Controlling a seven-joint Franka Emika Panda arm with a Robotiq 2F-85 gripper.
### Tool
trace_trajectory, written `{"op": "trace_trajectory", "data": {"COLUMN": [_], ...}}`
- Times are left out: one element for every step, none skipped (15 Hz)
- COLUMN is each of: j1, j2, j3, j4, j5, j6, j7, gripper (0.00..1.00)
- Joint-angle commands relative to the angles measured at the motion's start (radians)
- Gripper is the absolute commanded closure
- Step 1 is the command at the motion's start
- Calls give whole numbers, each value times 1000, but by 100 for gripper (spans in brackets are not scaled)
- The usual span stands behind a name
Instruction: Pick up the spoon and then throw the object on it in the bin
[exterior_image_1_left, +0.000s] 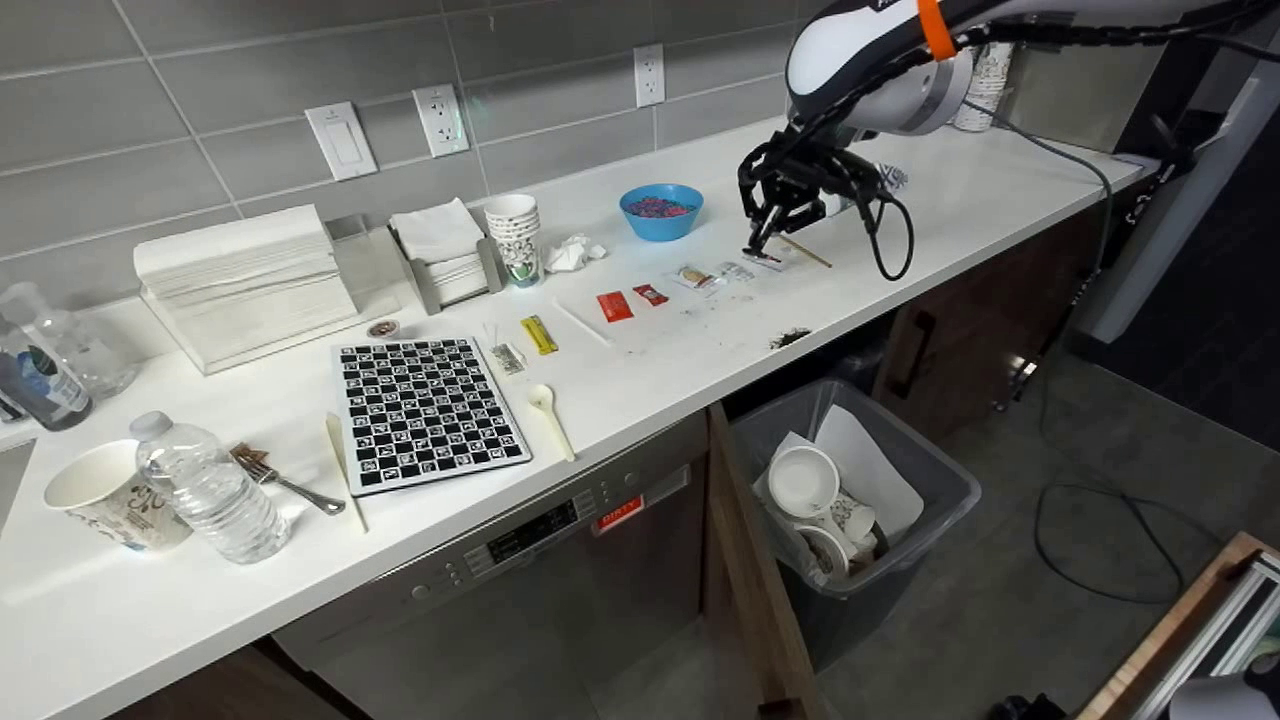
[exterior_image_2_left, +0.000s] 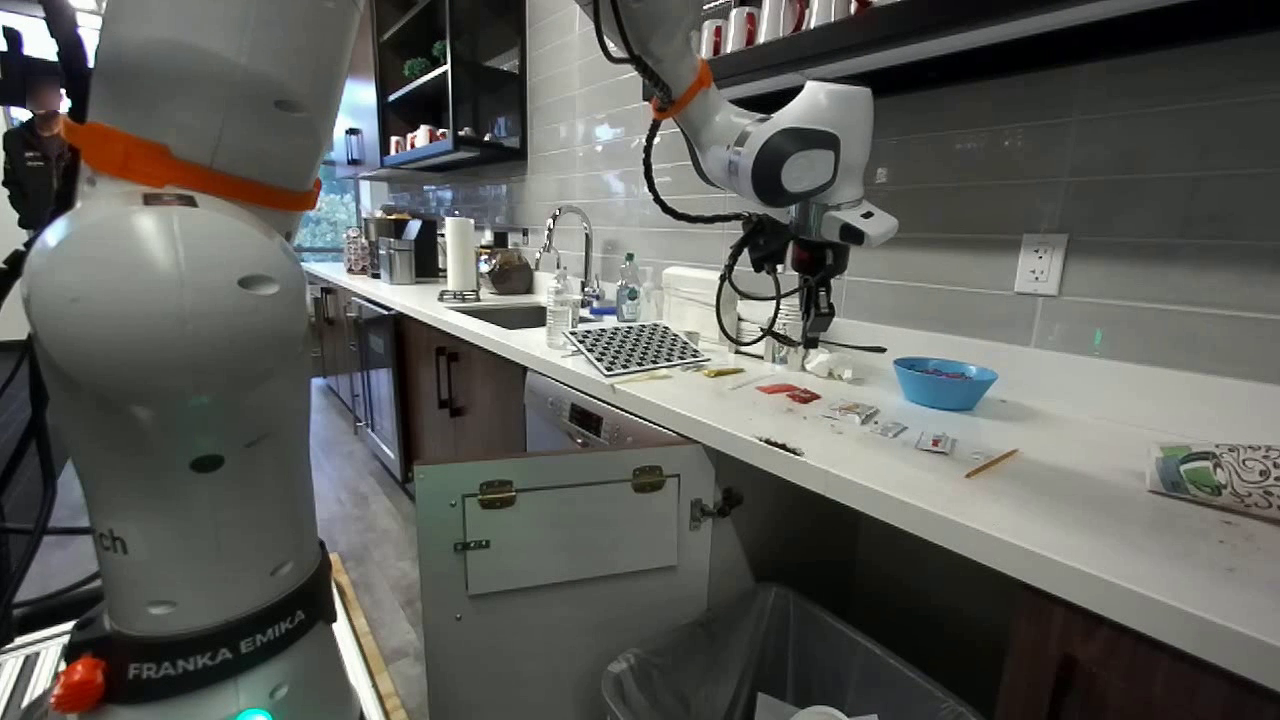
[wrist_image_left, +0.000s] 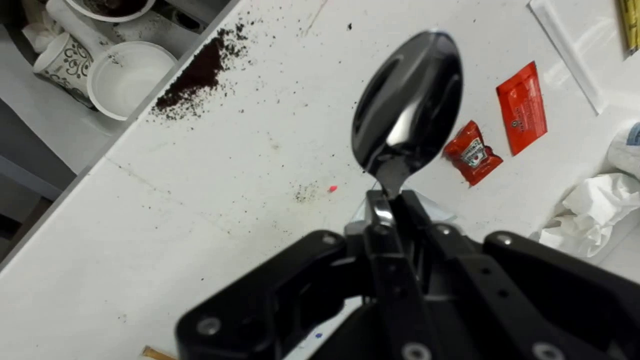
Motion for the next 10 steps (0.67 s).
{"op": "trace_trajectory", "data": {"j1": [-15, -16, -16, -16, -16, -16, -17, -18, -18, -20], "j2": [79, 96, 112, 126, 141, 156, 173, 188, 203, 217], "j3": [21, 21, 23, 22, 23, 23, 24, 27, 28, 31], "j4": [70, 85, 96, 109, 120, 131, 143, 153, 163, 172], "j5": [39, 44, 51, 53, 57, 61, 66, 74, 76, 83], "j6": [-8, -7, -8, -11, -11, -11, -10, -8, -9, -11], "j7": [26, 33, 36, 46, 49, 58, 65, 67, 75, 78], "gripper": [98, 98, 98, 98, 98, 98, 98, 98, 98, 98]}}
